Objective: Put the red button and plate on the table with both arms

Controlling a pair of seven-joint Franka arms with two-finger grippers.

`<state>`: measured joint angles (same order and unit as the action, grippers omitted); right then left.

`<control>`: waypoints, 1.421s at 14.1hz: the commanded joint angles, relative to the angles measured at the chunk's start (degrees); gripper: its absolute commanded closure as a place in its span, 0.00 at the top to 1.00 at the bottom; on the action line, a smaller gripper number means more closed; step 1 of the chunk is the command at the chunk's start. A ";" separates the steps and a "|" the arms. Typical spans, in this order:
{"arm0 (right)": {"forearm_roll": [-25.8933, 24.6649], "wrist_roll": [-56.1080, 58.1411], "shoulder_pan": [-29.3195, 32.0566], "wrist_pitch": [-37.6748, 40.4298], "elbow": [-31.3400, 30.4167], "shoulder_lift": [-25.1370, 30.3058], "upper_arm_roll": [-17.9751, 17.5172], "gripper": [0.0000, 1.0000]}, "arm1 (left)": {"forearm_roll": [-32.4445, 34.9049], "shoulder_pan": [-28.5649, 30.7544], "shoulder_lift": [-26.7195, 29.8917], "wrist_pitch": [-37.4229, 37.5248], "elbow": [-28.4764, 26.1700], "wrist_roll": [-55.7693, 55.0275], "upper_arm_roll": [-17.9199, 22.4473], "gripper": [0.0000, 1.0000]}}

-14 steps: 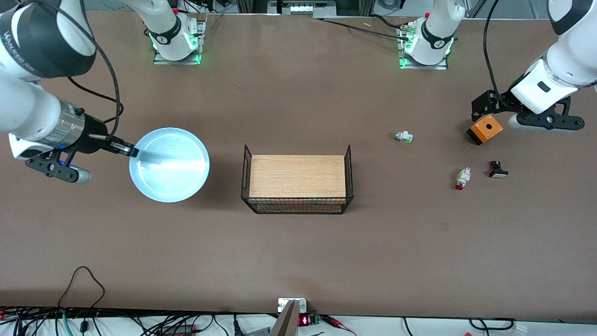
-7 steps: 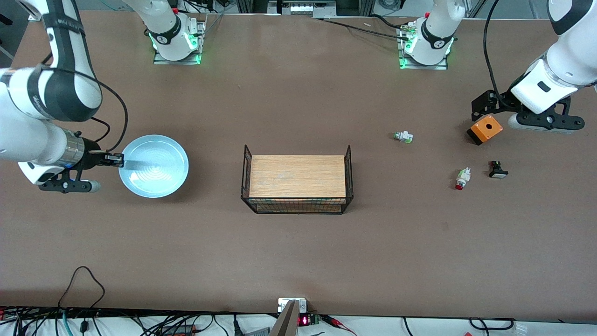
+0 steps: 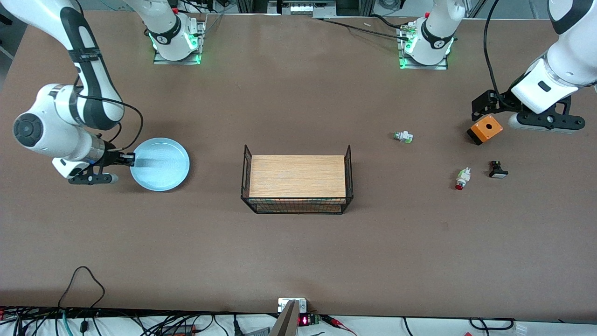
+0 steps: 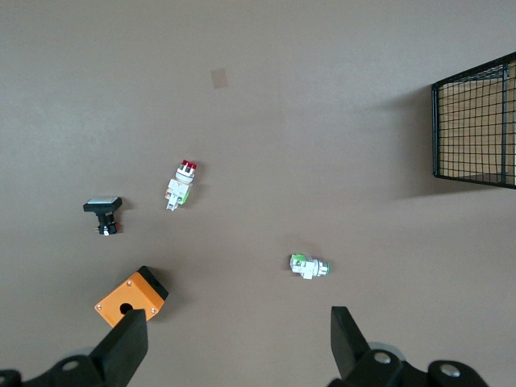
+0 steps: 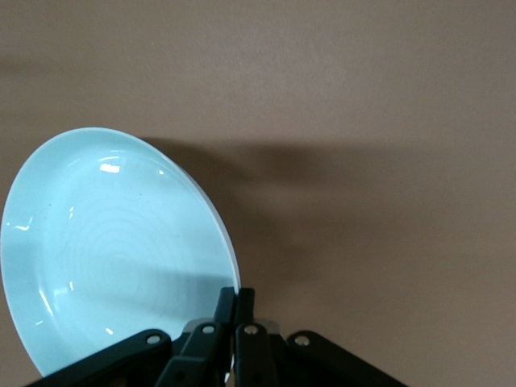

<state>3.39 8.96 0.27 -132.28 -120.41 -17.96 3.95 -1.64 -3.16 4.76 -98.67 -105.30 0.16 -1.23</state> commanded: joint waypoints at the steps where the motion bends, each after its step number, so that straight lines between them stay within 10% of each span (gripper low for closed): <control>1: -0.40 3.68 2.10 -4.56 -3.08 -0.76 -1.23 0.15 | -0.30 -0.35 -0.80 1.46 1.76 -0.60 0.09 1.00; 2: -0.31 3.61 2.19 -4.22 -2.91 -0.68 -1.23 0.75 | -0.30 -0.35 -0.80 1.46 1.76 -0.60 0.09 1.00; 3: -0.31 3.61 2.28 -3.95 -2.73 0.02 -1.23 1.00 | -0.30 -0.35 -0.80 1.46 1.76 -0.60 0.09 1.00; 20: -3.11 -11.78 -4.84 37.08 29.07 9.78 -2.37 1.00 | -0.30 -0.35 -0.80 1.46 1.76 -0.51 0.09 1.00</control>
<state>2.36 -2.00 -4.59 -99.48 -96.09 -7.49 1.41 -1.64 -3.24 4.75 -98.63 -105.25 0.16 -1.23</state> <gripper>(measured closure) 0.000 0.000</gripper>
